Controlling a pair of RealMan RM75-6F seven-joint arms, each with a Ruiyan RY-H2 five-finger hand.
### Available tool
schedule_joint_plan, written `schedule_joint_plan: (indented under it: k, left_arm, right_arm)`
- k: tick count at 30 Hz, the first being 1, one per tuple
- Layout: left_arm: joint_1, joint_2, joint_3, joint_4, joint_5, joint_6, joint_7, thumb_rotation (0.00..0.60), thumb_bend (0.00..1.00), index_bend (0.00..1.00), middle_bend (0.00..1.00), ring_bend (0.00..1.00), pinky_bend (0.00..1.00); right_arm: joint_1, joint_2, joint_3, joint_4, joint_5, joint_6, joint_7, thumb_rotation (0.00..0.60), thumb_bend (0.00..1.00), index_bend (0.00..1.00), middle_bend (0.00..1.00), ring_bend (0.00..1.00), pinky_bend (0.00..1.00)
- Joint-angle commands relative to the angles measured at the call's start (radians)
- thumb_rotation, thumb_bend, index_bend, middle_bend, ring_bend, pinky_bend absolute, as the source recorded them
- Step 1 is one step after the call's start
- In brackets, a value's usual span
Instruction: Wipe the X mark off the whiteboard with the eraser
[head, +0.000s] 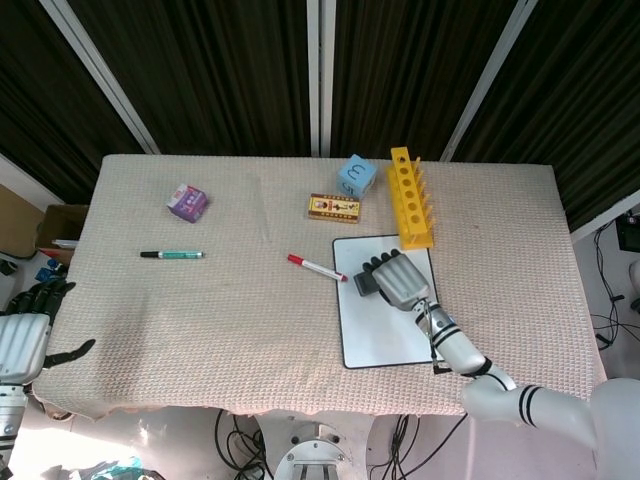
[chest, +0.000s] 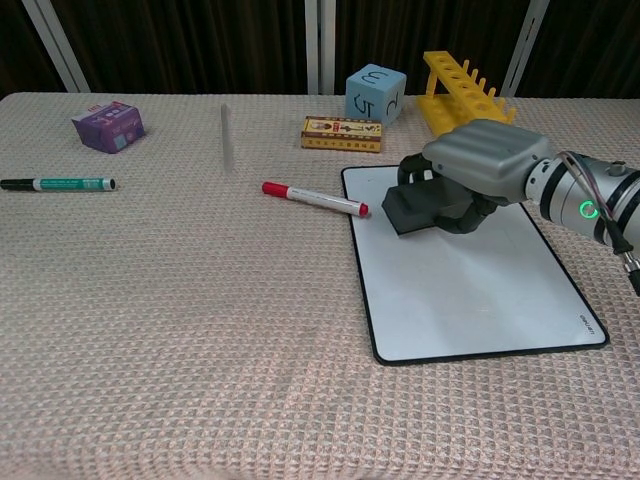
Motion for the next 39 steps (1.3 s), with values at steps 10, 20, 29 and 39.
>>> schedule_joint_plan:
  k: [10,20,29,39]
  left_arm:
    - [-0.004,-0.004,0.000,0.004,-0.003,-0.006,-0.006,0.446,0.12,0.17,0.15,0.12,0.20]
    - [-0.003,-0.019,0.009,0.001,0.005,-0.006,0.007,0.445,0.12,0.17,0.15,0.12,0.20]
    - [0.008,-0.021,0.011,-0.005,0.012,0.016,0.007,0.448,0.12,0.17,0.15,0.12,0.20]
    - [0.013,-0.020,0.017,-0.004,0.018,0.019,0.006,0.450,0.12,0.17,0.15,0.12,0.20]
  right_arm:
    - [0.022,0.005,-0.009,-0.020,0.068,-0.029,-0.041,0.600,0.40,0.78,0.72,0.66,0.74]
    - [-0.017,0.087,-0.094,-0.152,0.074,-0.026,-0.070,0.600,0.40,0.78,0.72,0.66,0.74]
    - [-0.061,0.241,-0.177,-0.326,0.013,0.013,-0.075,0.600,0.40,0.78,0.72,0.66,0.74]
    - [-0.189,0.442,-0.240,-0.360,-0.154,0.196,0.194,0.600,0.40,0.78,0.72,0.66,0.74]
